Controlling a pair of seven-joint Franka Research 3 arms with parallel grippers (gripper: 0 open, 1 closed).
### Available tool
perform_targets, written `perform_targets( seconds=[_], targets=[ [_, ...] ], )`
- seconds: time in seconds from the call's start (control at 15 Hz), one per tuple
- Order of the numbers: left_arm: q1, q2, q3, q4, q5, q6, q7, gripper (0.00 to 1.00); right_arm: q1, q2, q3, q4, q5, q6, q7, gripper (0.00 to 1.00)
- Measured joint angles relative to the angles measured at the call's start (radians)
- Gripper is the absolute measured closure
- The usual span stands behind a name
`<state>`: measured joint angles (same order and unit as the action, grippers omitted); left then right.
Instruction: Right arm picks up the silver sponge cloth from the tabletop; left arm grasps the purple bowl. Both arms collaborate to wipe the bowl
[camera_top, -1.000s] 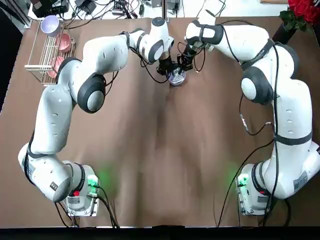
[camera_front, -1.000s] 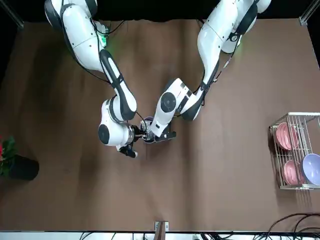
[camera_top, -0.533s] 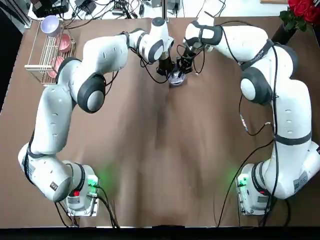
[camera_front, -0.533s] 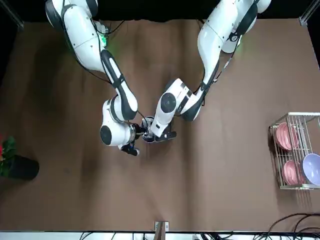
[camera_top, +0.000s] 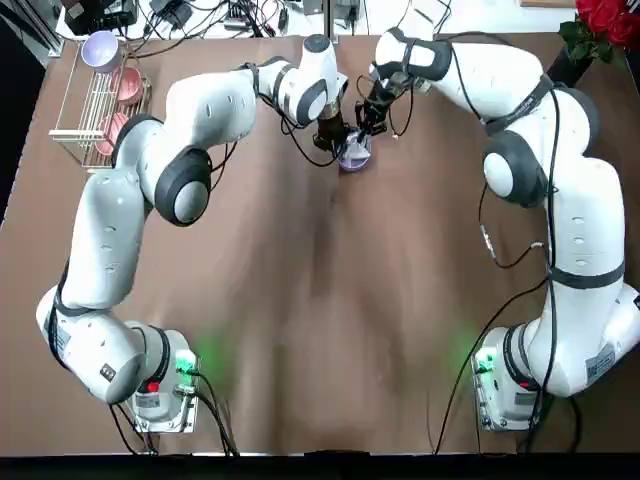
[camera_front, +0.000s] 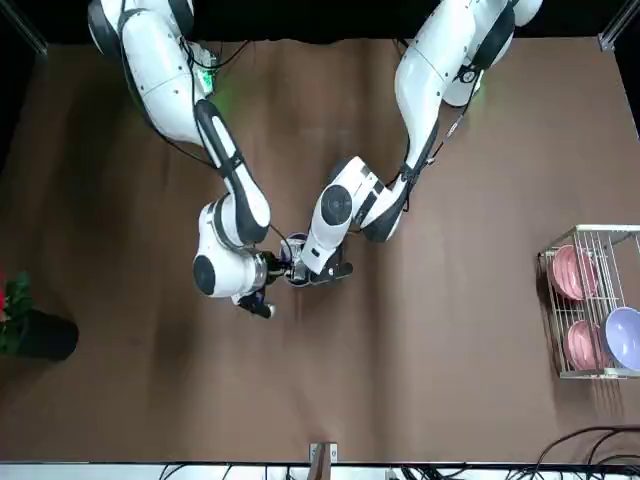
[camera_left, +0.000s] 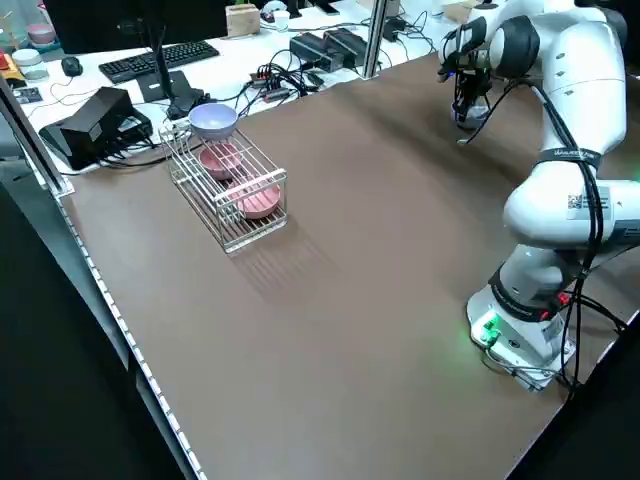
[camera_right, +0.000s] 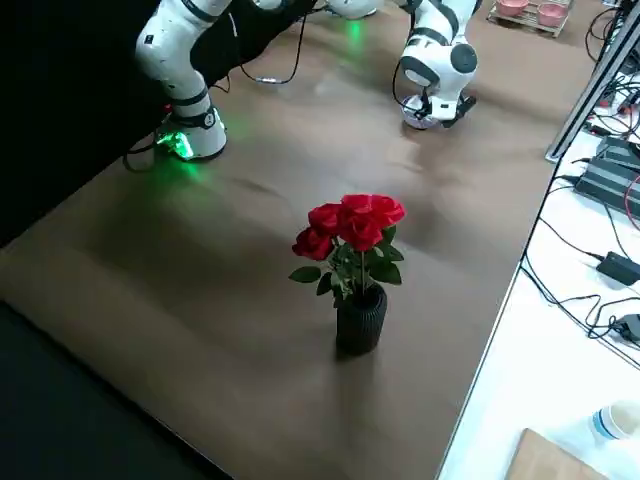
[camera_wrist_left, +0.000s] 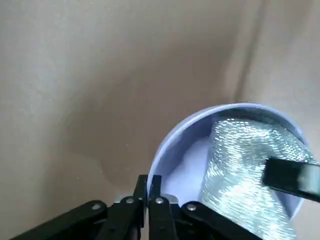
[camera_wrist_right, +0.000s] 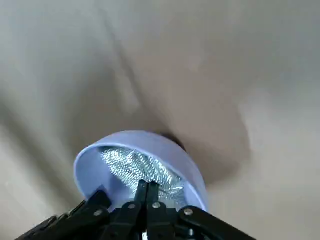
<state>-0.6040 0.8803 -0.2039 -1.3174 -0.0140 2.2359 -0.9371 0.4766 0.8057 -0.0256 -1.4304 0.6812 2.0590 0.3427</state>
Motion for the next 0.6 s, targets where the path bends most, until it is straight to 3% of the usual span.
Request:
perform_targets(
  seconds=[0.13,0.2,0.4,0.6],
  targets=[
    [0.000,0.000,0.000,0.000,0.000,0.000,0.000,0.96,-0.023,-0.011,0.000,0.027,0.001,-0.083,0.000,0.98],
    [0.000,0.000,0.000,0.000,0.000,-0.001,0.000,0.96,-0.057,-0.019,-0.002,0.072,0.001,-0.199,0.001,0.98],
    [0.003,-0.002,0.000,0.009,-0.011,0.000,-0.005,0.96,-0.122,-0.024,-0.008,0.140,0.001,-0.385,0.001,0.98],
    [0.025,-0.034,0.010,0.023,-0.091,-0.002,-0.027,0.96,-0.210,-0.025,-0.016,0.187,-0.002,-0.490,-0.006,0.98]
  ],
)
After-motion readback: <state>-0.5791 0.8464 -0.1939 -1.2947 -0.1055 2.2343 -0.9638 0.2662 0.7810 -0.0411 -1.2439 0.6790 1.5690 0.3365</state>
